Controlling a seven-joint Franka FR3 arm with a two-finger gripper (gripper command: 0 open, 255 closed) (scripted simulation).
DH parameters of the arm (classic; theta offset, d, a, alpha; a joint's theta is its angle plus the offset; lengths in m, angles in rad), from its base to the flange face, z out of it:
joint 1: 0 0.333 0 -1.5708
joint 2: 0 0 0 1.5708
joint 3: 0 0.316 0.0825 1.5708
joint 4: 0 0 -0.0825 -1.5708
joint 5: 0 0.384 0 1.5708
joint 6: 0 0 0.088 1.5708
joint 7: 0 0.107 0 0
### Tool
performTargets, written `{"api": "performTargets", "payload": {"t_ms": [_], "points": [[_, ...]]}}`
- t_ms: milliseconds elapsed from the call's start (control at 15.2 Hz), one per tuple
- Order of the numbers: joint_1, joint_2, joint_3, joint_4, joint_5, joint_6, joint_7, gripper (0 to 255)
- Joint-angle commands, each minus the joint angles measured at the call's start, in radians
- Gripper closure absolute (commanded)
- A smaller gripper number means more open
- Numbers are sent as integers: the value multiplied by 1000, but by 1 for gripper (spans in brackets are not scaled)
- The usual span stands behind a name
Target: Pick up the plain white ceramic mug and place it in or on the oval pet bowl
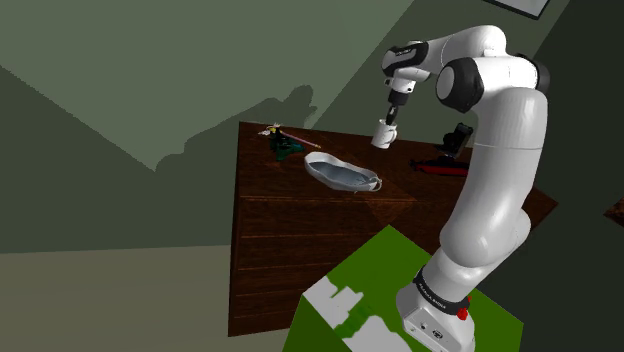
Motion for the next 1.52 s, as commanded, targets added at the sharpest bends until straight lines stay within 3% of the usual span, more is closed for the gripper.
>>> {"api": "performTargets", "payload": {"t_ms": [0, 660, 1056, 1452], "points": [[-1, -5, -2, 19, -3, -24, 2, 255], [-14, -6, -7, 147, -6, -151, 4, 255], [129, -236, 11, -121, -120, -84, 151, 255], [217, -430, 76, -315, -209, -62, 319, 255]]}}
